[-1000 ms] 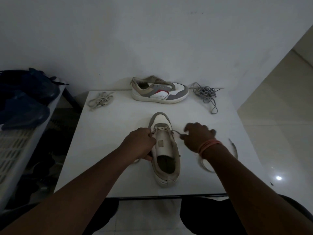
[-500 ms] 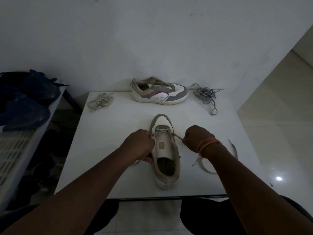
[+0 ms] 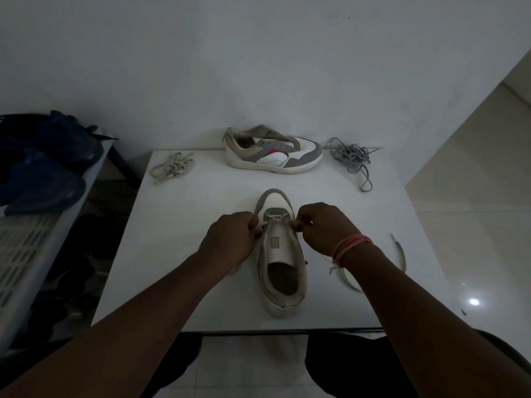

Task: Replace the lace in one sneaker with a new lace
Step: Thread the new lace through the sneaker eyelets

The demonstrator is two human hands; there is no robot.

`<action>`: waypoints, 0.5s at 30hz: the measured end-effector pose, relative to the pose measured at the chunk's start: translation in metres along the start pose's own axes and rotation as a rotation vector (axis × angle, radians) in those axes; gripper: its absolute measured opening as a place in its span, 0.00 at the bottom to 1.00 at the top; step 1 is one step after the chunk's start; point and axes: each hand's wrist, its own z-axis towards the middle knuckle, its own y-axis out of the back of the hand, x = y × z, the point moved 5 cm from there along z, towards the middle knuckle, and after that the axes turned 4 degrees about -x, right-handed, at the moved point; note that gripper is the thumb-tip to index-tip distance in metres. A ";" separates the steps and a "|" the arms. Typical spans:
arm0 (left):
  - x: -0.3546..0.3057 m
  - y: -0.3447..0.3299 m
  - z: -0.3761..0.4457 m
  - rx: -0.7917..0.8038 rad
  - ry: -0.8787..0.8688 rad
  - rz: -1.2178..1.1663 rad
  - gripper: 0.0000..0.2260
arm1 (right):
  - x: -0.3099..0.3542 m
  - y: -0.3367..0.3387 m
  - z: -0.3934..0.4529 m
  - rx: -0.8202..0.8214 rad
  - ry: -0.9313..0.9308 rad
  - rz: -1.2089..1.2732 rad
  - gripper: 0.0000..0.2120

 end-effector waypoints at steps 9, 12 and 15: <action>0.019 0.030 0.011 -0.124 0.092 -0.006 0.06 | -0.023 0.011 0.005 -0.102 -0.152 -0.037 0.07; 0.020 0.025 0.009 -0.117 0.093 0.074 0.07 | -0.032 0.009 0.006 -0.073 -0.206 -0.056 0.07; 0.022 0.023 0.009 -0.122 0.085 0.109 0.07 | -0.032 0.005 0.004 -0.085 -0.215 -0.043 0.08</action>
